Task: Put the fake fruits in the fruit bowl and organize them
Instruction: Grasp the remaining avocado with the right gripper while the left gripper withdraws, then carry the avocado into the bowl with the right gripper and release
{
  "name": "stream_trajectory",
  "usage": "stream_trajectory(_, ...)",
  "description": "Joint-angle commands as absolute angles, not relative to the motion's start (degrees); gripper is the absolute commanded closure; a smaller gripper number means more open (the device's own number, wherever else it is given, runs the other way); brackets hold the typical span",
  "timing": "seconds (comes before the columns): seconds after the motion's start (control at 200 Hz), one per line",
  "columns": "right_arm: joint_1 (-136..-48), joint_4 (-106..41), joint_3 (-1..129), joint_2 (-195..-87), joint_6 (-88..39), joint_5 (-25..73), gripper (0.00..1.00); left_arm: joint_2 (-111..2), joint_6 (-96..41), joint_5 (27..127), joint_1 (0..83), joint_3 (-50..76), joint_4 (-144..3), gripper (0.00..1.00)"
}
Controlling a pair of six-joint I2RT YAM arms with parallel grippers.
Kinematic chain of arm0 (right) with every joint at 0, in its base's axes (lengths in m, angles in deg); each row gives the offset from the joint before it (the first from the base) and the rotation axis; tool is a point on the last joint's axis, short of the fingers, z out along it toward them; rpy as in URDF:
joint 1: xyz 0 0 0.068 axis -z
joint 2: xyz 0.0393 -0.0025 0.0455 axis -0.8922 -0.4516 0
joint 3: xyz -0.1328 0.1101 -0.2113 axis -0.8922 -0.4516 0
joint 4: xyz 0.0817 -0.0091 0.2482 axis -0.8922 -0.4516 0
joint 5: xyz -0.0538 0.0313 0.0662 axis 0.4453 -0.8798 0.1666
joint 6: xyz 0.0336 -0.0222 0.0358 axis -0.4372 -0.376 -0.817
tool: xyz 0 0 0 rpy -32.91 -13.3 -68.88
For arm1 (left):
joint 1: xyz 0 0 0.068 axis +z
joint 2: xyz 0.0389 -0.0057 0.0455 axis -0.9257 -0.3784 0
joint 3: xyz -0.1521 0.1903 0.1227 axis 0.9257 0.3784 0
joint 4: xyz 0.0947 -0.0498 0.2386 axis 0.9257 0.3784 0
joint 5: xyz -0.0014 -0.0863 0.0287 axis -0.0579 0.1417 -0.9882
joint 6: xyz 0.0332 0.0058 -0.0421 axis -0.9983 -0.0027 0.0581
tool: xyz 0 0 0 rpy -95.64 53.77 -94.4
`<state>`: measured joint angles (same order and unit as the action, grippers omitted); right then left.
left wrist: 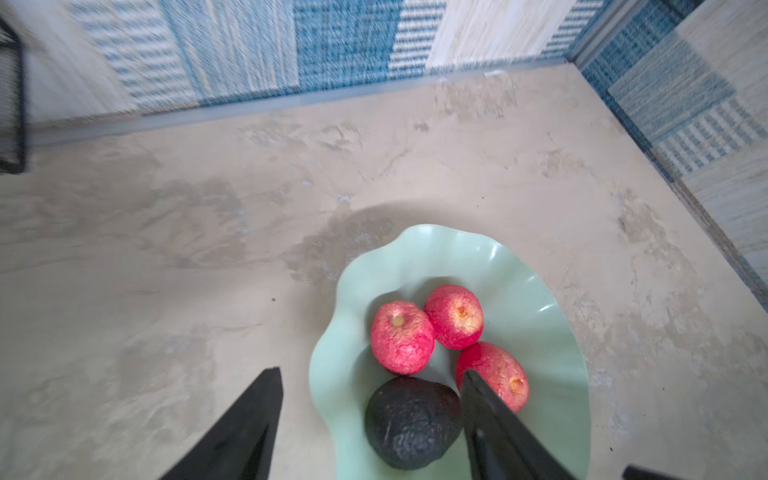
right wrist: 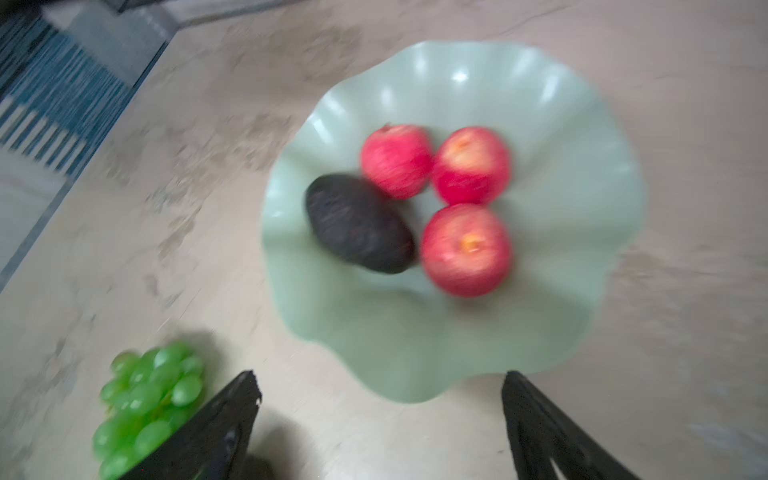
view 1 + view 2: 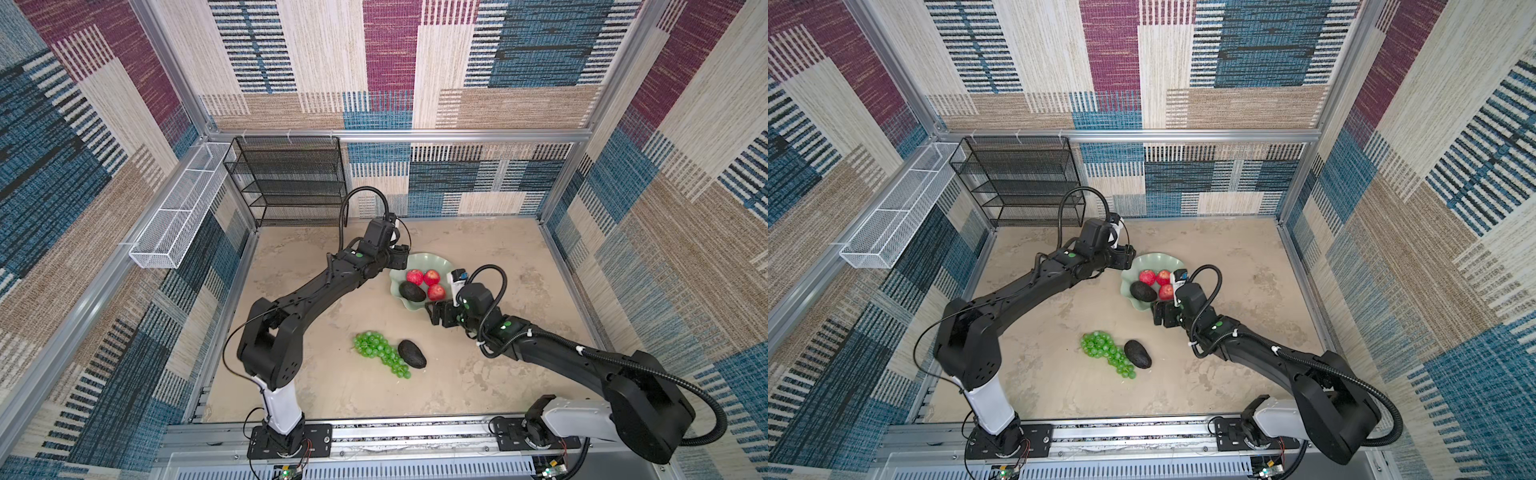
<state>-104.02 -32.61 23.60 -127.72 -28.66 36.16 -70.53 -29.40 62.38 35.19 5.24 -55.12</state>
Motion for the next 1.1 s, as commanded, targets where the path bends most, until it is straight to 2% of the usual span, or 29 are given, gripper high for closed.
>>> stream_trajectory(0.0,-109.6,-32.0,23.3,-130.0,-28.2,35.7,0.07,-63.1,-29.3,53.7,36.1,13.4,-65.0,0.25)
stream_trajectory(0.165,-116.3,-30.9,22.4,-133.6,-32.1,34.8,0.08,-51.9,-25.9,50.2,39.5,26.3,-67.0,0.22)
stream_trajectory(0.311,-118.4,-30.4,22.9,-137.2,-35.3,34.6,0.11,-45.9,-24.1,49.4,42.0,33.1,-65.3,0.21)
stream_trajectory(0.496,-118.6,-32.6,23.9,-139.0,-37.8,37.2,0.33,-43.1,-24.0,48.9,43.4,35.5,-62.9,0.21)
stream_trajectory(0.641,-118.6,-36.9,24.0,-135.7,-39.7,42.0,0.4,-43.4,-24.1,49.2,43.9,34.8,-63.7,0.21)
stream_trajectory(0.812,-118.4,-45.5,22.8,-124.7,-43.4,50.7,0.4,-44.6,-23.7,49.7,44.1,33.9,-63.5,0.21)
stream_trajectory(0.932,-114.5,-49.4,24.5,-117.8,-41.5,54.6,0.4,-45.1,-23.1,50.1,44.1,33.9,-63.1,0.21)
stream_trajectory(1.092,-101.7,-43.6,27.2,-117.3,-33.0,52.6,0.39,-46.5,-21.4,52.0,44.5,32.3,-61.4,0.21)
